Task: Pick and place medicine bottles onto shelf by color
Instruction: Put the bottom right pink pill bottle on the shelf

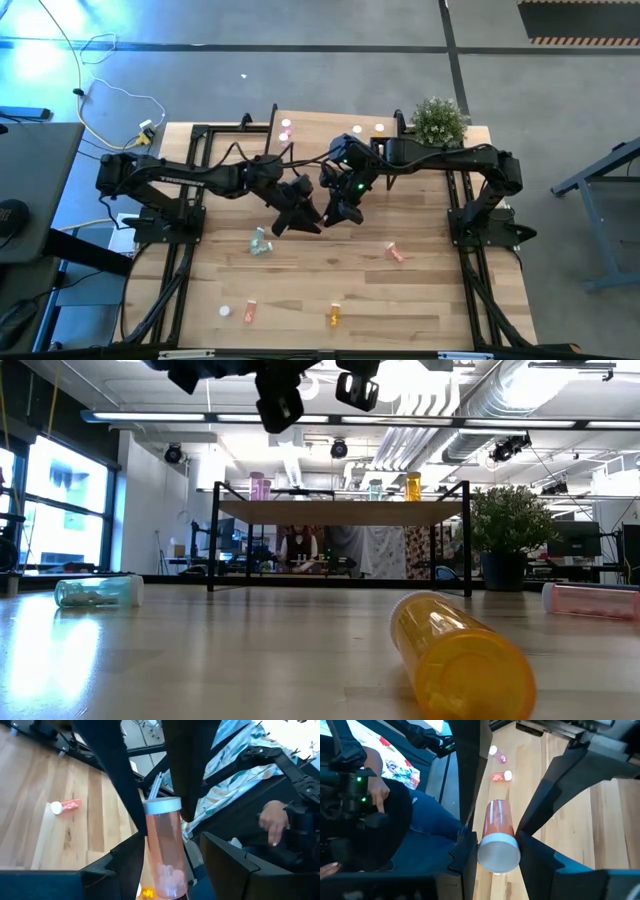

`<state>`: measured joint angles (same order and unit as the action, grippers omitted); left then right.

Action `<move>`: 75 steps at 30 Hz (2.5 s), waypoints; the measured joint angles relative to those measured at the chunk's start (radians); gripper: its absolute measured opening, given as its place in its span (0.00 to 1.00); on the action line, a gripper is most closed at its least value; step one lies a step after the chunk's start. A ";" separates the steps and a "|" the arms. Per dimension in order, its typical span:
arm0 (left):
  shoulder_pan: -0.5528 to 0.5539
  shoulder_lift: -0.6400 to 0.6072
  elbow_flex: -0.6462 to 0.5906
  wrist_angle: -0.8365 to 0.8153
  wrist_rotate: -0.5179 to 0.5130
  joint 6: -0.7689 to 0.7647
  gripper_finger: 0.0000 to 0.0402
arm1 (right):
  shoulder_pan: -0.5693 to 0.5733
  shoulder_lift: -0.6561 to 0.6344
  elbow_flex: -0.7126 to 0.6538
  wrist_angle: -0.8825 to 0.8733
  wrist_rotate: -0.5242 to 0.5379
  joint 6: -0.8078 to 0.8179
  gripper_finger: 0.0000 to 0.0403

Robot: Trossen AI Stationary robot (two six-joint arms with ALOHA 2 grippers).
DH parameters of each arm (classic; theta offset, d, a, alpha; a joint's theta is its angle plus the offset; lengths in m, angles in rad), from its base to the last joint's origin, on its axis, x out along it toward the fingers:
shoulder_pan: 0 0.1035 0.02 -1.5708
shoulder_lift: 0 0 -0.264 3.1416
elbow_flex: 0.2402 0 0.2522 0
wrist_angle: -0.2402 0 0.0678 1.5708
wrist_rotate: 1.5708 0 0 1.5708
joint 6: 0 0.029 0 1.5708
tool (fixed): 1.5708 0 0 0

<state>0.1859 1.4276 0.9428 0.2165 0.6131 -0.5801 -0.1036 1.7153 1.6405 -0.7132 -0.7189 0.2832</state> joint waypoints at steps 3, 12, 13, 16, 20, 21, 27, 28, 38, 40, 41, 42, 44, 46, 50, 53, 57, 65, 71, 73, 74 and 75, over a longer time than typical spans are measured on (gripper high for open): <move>0.010 0.002 0.000 0.006 0.003 -0.004 0.46 | 0.000 0.000 0.000 0.000 -0.013 0.003 0.28; 0.024 0.001 0.000 0.019 0.001 -0.019 0.45 | 0.000 0.000 0.000 0.001 -0.042 0.004 0.28; 0.023 0.001 0.000 0.019 0.006 -0.019 0.44 | 0.000 0.000 0.000 0.001 -0.042 0.004 0.28; 0.020 0.001 0.000 0.019 0.021 -0.019 0.40 | 0.000 0.000 0.000 0.011 -0.042 0.004 0.28; 0.016 0.001 0.000 0.019 0.021 -0.019 0.37 | 0.000 0.000 0.000 0.024 -0.041 0.007 0.28; 0.016 0.001 0.000 0.019 0.021 -0.019 0.37 | 0.000 0.000 0.000 0.027 -0.041 0.008 0.28; 0.016 0.008 0.000 0.021 0.034 -0.019 0.37 | 0.000 0.001 0.000 0.038 -0.035 0.029 0.28; 0.016 0.008 0.000 0.022 0.033 -0.019 0.36 | 0.000 0.001 0.000 0.037 -0.035 0.026 0.28; 0.020 0.008 0.000 0.021 0.034 -0.019 0.27 | 0.000 0.001 0.000 0.037 -0.034 0.031 0.28; 0.016 0.009 0.000 0.021 0.034 -0.020 0.25 | 0.000 0.001 0.000 0.037 -0.034 0.031 0.28; 0.015 0.009 0.000 0.021 0.034 -0.020 0.24 | 0.000 0.001 0.000 0.037 -0.034 0.031 0.28; 0.015 0.009 0.000 0.021 0.034 -0.020 0.23 | 0.000 0.001 0.000 0.037 -0.034 0.031 0.28; 0.016 0.009 0.000 0.021 0.034 -0.019 0.22 | 0.000 0.001 0.000 0.037 -0.035 0.031 0.28; 0.016 0.009 0.000 0.021 0.034 -0.019 0.22 | 0.000 0.001 0.000 0.037 -0.035 0.029 0.28; 0.016 0.009 0.000 0.021 0.034 -0.019 0.22 | 0.000 0.001 0.000 0.037 -0.028 0.020 0.28; 0.016 0.009 -0.002 0.019 0.037 -0.019 0.22 | 0.002 0.001 0.000 0.036 0.000 0.006 0.31; 0.016 0.009 -0.002 0.019 0.037 -0.005 0.21 | 0.002 0.001 0.000 0.039 0.010 0.005 0.38; 0.016 0.010 -0.002 0.020 0.001 0.020 0.21 | -0.034 0.000 0.001 0.038 0.008 0.057 0.50; 0.017 0.010 -0.002 0.021 -0.027 0.035 0.21 | -0.066 -0.003 0.001 0.053 0.020 0.054 0.50; 0.016 0.010 -0.001 0.024 -0.027 0.035 0.21 | -0.076 -0.006 0.001 0.077 0.027 0.056 0.50; 0.016 0.010 -0.001 0.024 -0.028 0.035 0.21 | -0.079 -0.009 0.001 0.091 0.027 0.056 0.50; 0.016 0.010 -0.001 0.024 -0.031 0.035 0.21 | -0.082 -0.015 0.001 0.111 0.027 0.057 0.50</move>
<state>0.2020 1.4372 0.9417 0.2405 0.5823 -0.5453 -0.1860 1.7003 1.6413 -0.6021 -0.6919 0.3400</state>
